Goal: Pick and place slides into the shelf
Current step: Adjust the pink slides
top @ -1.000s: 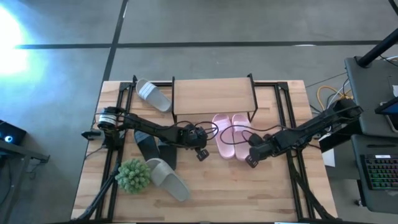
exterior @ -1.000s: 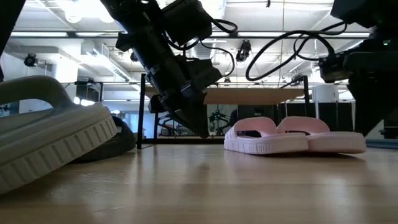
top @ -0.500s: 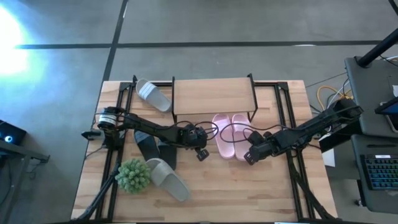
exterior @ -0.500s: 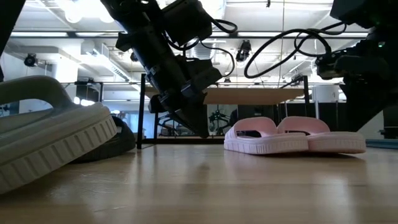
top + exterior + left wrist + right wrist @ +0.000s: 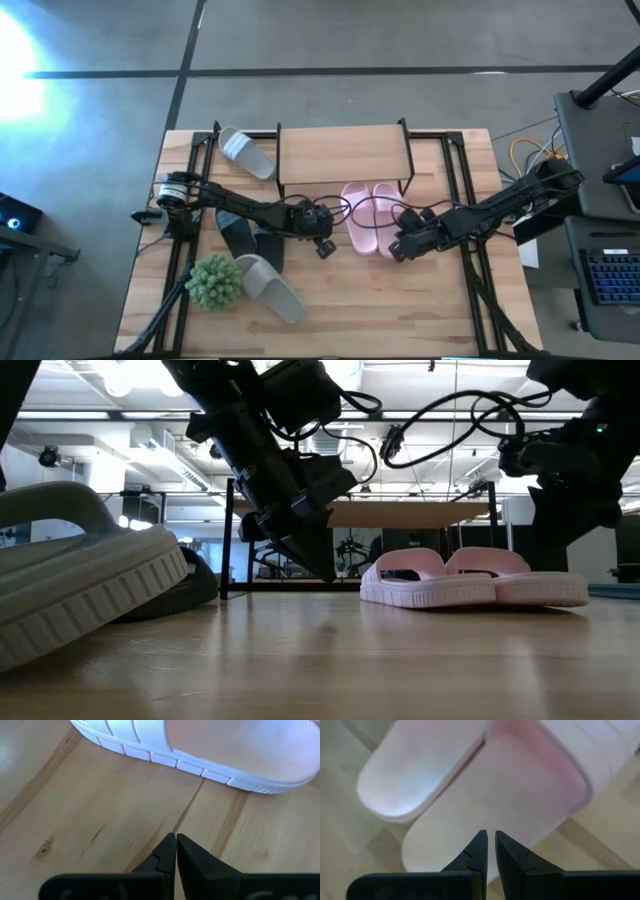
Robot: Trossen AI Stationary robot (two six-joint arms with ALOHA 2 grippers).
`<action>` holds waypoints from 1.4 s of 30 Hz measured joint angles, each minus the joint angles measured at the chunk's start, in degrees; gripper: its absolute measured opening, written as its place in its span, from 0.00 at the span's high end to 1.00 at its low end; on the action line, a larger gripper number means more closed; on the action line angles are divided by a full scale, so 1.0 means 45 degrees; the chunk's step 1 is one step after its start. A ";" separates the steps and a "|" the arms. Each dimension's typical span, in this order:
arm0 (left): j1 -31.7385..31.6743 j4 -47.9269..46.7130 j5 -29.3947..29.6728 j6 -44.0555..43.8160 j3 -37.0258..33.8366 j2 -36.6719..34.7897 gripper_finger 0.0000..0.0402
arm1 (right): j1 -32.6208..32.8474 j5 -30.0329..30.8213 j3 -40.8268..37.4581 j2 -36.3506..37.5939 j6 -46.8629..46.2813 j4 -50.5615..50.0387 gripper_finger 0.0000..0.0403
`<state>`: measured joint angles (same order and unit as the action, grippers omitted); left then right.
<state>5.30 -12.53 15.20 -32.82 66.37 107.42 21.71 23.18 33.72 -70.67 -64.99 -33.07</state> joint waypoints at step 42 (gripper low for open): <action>-0.0010 -0.0005 -0.0389 -0.0617 -0.0024 0.0010 1.00 | -0.0588 -0.1465 0.0110 -0.1510 -0.3887 -0.0856 0.93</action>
<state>5.26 -12.56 13.45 -35.59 66.26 107.46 19.07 16.58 34.22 -77.47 -82.48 -36.93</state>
